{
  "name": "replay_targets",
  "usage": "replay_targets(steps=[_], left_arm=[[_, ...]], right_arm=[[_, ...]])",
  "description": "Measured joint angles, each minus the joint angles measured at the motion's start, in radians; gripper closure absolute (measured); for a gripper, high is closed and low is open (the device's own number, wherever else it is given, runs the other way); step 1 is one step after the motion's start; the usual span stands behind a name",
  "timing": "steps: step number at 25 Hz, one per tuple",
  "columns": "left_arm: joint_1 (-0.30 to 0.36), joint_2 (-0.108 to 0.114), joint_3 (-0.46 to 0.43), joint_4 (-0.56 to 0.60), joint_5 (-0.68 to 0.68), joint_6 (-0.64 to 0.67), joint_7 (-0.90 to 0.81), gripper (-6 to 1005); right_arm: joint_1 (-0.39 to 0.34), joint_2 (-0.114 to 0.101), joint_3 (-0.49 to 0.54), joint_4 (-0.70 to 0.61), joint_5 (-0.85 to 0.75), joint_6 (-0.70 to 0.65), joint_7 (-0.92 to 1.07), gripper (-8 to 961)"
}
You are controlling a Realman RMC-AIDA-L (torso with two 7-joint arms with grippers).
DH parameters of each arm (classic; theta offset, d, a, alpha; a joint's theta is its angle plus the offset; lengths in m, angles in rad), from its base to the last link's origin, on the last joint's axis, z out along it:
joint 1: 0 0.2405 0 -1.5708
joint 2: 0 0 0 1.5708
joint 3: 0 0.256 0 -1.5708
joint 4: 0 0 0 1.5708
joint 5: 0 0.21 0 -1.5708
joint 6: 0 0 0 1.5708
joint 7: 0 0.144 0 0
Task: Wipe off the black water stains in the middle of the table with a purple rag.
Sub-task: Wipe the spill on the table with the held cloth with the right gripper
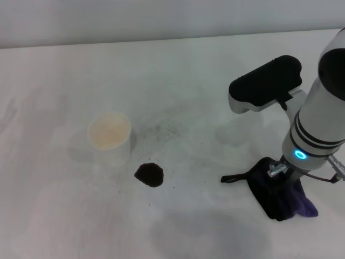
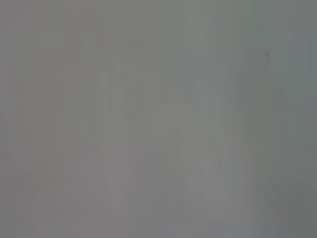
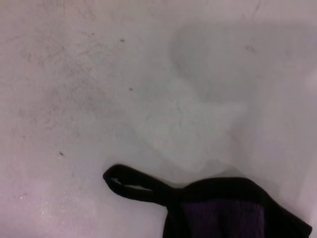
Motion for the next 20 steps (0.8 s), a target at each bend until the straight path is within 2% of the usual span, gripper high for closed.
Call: replay_targets(steps=[6, 11, 20], left_arm=[[-0.004, 0.001, 0.000, -0.001, 0.002, 0.006, 0.001, 107], [-0.006, 0.002, 0.000, -0.001, 0.001, 0.006, 0.007, 107], [-0.010, 0.003, 0.000, -0.001, 0.005, 0.018, 0.024, 108]], right_arm=[[0.018, 0.002, -0.009, -0.012, 0.016, -0.034, -0.013, 817], [0.055, 0.005, -0.025, -0.038, 0.067, -0.117, -0.052, 827], [0.256, 0.011, -0.120, -0.174, 0.198, -0.292, -0.107, 831]])
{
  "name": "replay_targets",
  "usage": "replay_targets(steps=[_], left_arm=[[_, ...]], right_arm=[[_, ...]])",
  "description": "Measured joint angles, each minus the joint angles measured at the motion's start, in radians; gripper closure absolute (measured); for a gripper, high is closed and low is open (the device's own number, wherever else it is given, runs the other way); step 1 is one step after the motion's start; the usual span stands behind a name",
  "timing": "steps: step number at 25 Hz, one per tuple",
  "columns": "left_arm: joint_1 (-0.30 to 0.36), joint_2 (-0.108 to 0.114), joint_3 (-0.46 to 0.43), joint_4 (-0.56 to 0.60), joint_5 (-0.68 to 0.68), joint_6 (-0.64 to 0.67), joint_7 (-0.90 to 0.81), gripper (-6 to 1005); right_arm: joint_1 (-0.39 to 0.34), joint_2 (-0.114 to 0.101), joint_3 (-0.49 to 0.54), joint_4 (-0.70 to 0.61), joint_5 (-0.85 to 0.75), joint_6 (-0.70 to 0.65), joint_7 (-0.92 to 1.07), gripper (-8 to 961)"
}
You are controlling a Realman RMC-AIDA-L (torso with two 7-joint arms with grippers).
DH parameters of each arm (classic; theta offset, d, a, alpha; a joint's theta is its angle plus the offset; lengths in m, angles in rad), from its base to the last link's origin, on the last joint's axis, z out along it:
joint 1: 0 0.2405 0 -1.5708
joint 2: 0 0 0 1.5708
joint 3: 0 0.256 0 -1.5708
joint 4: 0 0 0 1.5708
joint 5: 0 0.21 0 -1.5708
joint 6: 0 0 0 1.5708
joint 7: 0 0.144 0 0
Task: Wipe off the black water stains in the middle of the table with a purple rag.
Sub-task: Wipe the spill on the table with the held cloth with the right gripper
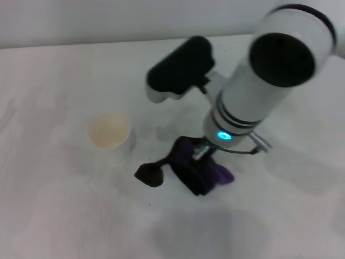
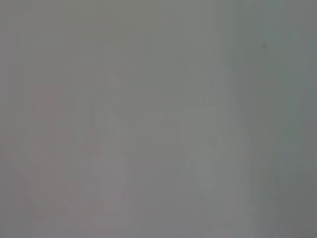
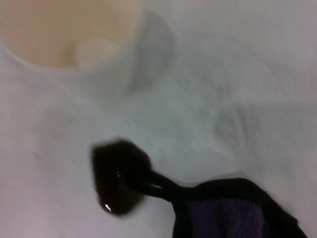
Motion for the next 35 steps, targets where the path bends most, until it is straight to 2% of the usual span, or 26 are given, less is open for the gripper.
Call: replay_targets(steps=[6, 12, 22, 29, 35], left_arm=[[-0.002, 0.001, 0.000, 0.000, 0.001, 0.003, 0.000, 108], [-0.003, 0.000, 0.000, 0.000, 0.008, 0.003, 0.000, 108], [0.005, -0.006, 0.000, 0.000, 0.011, 0.003, 0.000, 107], [0.009, -0.016, 0.000, 0.000, 0.008, 0.003, 0.000, 107], [0.009, -0.020, 0.000, -0.001, 0.001, 0.003, 0.000, 108]], right_arm=[[0.117, 0.001, -0.058, -0.084, 0.081, -0.104, -0.036, 832], [0.214, 0.001, -0.148, -0.195, 0.249, -0.191, -0.092, 832], [0.225, 0.001, -0.173, -0.185, 0.451, -0.205, -0.254, 832], [0.238, 0.001, -0.167, -0.273, 0.351, -0.231, -0.261, 831], [0.285, 0.000, -0.150, -0.350, 0.263, -0.250, -0.258, 831]])
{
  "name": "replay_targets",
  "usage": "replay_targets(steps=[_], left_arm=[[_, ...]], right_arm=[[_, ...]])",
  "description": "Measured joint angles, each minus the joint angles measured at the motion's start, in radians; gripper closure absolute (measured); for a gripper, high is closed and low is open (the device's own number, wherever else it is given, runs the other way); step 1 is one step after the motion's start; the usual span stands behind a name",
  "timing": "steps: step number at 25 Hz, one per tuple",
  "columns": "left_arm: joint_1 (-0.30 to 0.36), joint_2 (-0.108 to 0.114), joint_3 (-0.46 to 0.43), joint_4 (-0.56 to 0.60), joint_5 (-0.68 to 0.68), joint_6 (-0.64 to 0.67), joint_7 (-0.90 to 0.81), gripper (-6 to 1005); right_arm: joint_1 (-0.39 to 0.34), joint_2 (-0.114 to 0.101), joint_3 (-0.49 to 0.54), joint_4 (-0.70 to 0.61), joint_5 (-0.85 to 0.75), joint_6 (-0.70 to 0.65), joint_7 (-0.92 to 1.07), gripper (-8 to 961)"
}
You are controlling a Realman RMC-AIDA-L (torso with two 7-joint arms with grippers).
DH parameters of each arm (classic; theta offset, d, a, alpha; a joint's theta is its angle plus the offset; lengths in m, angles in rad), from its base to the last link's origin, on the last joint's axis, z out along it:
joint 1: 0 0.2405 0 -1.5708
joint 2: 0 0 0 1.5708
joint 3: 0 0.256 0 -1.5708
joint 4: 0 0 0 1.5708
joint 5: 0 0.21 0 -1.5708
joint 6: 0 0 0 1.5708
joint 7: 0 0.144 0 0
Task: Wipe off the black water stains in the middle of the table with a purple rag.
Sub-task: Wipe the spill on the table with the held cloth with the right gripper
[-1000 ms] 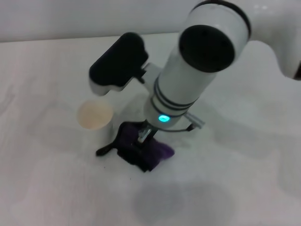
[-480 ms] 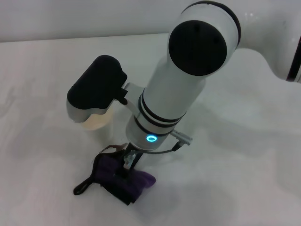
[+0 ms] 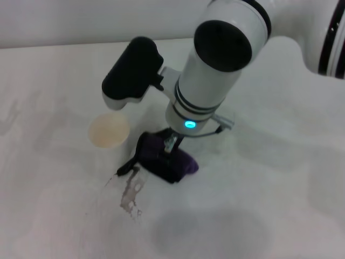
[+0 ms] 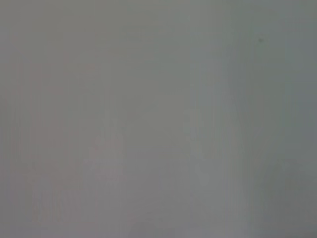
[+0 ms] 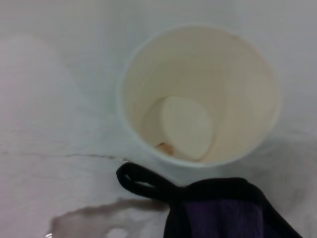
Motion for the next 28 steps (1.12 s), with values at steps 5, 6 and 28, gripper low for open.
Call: replay_targets(steps=[5, 6, 28], left_arm=[[-0.005, -0.001, 0.000, -0.016, -0.022, 0.001, 0.000, 108], [-0.007, -0.001, 0.000, -0.020, -0.030, 0.003, 0.000, 107], [-0.025, -0.007, -0.030, -0.093, -0.055, 0.011, 0.000, 108]], right_arm=[[0.016, 0.001, 0.008, -0.013, -0.053, 0.002, -0.007, 831], [0.016, 0.001, 0.006, -0.009, -0.047, 0.003, -0.020, 831], [-0.006, 0.001, -0.157, 0.078, 0.271, -0.076, -0.323, 836]])
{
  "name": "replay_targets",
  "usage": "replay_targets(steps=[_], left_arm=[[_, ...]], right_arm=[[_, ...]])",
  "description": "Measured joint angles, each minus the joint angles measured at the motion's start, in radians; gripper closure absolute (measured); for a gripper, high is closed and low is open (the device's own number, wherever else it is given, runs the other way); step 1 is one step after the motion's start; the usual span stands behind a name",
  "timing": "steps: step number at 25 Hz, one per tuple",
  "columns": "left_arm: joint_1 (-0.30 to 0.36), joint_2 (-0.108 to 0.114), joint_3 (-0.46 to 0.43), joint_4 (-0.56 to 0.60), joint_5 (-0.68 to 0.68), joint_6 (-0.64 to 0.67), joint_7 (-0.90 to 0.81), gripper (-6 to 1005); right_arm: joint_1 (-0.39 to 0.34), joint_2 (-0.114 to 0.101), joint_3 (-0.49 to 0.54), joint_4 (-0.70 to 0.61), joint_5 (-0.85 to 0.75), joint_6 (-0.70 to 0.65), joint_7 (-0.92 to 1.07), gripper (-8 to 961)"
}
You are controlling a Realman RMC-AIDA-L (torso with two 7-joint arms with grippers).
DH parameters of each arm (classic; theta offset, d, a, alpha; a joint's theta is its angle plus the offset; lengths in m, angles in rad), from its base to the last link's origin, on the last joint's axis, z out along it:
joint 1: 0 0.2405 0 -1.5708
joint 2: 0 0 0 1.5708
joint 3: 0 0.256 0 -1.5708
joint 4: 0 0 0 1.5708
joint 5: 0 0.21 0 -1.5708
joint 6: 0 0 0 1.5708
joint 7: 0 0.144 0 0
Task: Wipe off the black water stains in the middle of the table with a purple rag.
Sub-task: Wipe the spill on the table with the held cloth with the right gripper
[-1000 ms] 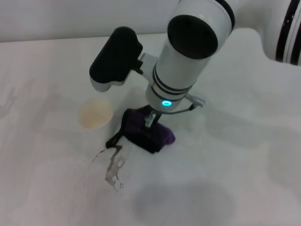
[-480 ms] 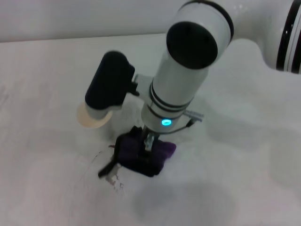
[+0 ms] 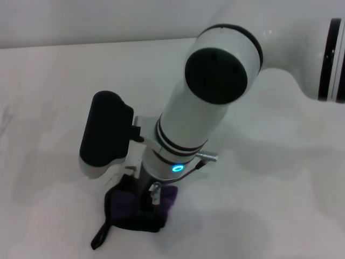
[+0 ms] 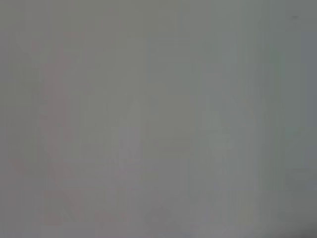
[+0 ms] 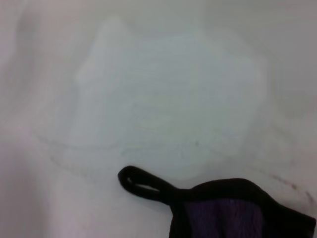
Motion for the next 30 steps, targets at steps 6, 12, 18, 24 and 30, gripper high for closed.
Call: replay_targets(steps=[6, 12, 18, 24, 30], left_arm=[[0.005, -0.003, 0.001, -0.045, -0.002, -0.065, 0.000, 108], [0.023, -0.003, -0.004, -0.064, -0.007, -0.112, -0.001, 108], [0.027, -0.003, -0.004, -0.067, -0.007, -0.115, -0.001, 107], [0.024, -0.002, -0.005, -0.069, -0.007, -0.114, -0.001, 107], [0.019, 0.001, -0.005, -0.069, -0.007, -0.110, 0.000, 107]], right_arm=[[-0.001, 0.000, -0.040, -0.022, -0.003, -0.088, 0.003, 837], [0.009, 0.000, -0.040, -0.091, -0.012, -0.126, 0.019, 836], [0.023, 0.000, -0.018, -0.136, -0.121, -0.138, 0.100, 837], [0.012, 0.000, -0.001, -0.112, -0.138, -0.142, 0.108, 842], [-0.015, 0.000, -0.014, -0.037, -0.074, -0.162, 0.067, 843]])
